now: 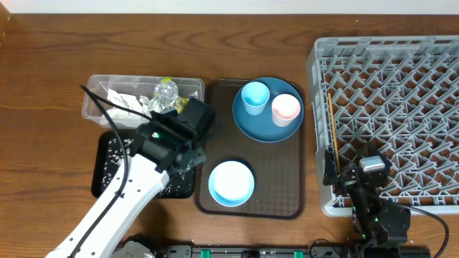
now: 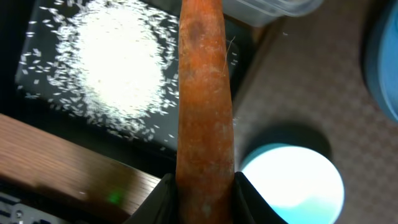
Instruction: Sort waste into correct bins and load items into the dishwasher rack
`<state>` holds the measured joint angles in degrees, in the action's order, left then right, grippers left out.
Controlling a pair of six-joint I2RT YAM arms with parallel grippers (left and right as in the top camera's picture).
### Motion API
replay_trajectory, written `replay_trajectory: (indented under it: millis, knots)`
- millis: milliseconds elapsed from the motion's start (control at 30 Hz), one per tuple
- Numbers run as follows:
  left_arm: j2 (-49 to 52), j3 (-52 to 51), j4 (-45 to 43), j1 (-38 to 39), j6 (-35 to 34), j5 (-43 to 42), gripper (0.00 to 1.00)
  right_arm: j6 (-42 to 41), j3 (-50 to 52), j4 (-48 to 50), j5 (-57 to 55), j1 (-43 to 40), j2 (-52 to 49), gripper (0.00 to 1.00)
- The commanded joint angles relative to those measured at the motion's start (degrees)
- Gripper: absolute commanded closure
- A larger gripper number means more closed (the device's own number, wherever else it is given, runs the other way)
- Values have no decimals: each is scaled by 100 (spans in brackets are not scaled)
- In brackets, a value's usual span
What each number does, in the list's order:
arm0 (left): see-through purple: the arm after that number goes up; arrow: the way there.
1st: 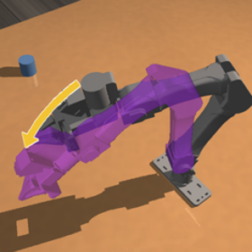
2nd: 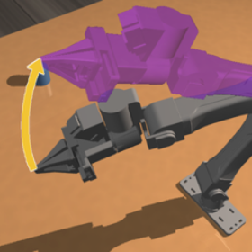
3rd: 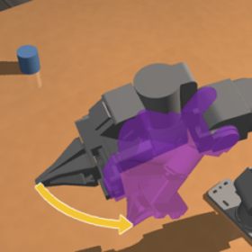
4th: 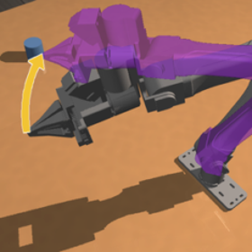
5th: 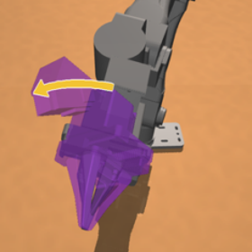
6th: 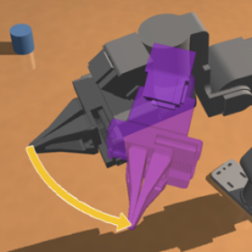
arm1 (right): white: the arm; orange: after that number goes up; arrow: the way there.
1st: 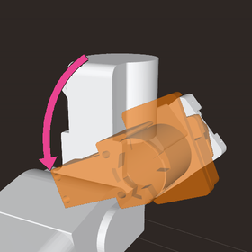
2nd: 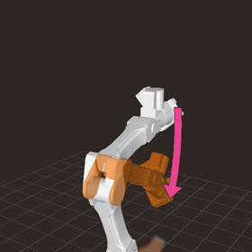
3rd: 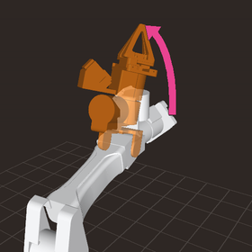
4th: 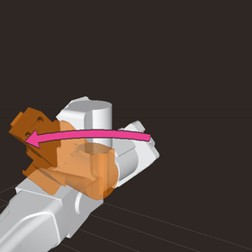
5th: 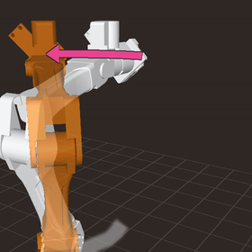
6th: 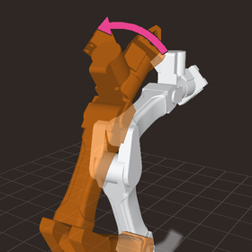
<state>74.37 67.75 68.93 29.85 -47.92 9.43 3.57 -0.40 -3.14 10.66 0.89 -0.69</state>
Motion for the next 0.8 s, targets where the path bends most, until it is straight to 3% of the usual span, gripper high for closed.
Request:
replay_trajectory:
  millis: [0, 200, 467, 767]
  knots:
    - [-22, -138, 96, -269, 190, 153, 87, 13, 9, -13, 26, 26, 31, 1]
    - [-22, -560, 0, -590, 205, 208, 89, 13, 9, -13, 26, 26, 31, 1]
    - [-20, -1329, -774, -682, 378, 326, 89, 13, 9, -13, 26, 26, 31, 1]
    - [-20, -1543, -1062, -680, 380, 219, 89, 13, 9, -13, 28, 26, 31, 1]
